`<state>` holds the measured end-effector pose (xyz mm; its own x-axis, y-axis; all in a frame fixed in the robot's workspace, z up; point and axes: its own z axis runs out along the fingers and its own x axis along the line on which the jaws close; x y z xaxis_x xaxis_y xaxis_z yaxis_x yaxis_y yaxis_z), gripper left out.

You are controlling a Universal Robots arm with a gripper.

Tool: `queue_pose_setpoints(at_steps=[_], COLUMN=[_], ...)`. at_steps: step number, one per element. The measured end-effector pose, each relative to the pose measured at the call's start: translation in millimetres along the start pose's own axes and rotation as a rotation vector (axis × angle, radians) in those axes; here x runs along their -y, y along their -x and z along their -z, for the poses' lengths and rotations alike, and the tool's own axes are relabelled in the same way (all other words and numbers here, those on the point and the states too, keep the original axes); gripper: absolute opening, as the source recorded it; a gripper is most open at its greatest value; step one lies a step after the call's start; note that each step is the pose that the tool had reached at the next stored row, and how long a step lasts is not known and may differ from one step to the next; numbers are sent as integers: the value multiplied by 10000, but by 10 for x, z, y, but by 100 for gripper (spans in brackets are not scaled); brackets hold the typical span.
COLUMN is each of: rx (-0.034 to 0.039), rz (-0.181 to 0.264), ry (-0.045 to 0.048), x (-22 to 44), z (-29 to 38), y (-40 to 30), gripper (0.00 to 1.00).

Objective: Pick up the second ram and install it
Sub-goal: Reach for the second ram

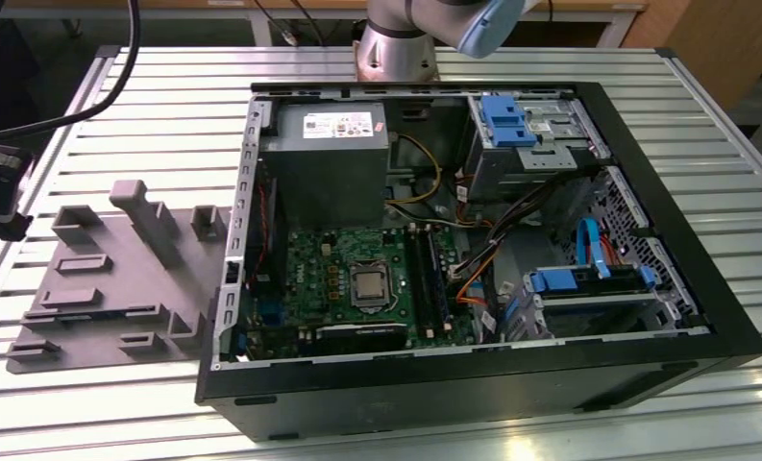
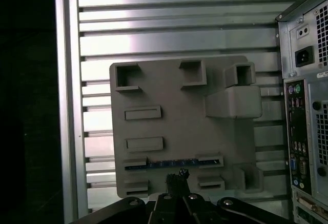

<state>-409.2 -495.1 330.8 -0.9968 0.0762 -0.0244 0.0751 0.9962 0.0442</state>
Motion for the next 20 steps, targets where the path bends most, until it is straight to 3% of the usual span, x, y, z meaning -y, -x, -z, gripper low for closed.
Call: queue_pose_setpoints(at_steps=[20], rx=[1], rz=[0], ry=[1], x=[24], z=[-71], y=[-22], gripper=[11])
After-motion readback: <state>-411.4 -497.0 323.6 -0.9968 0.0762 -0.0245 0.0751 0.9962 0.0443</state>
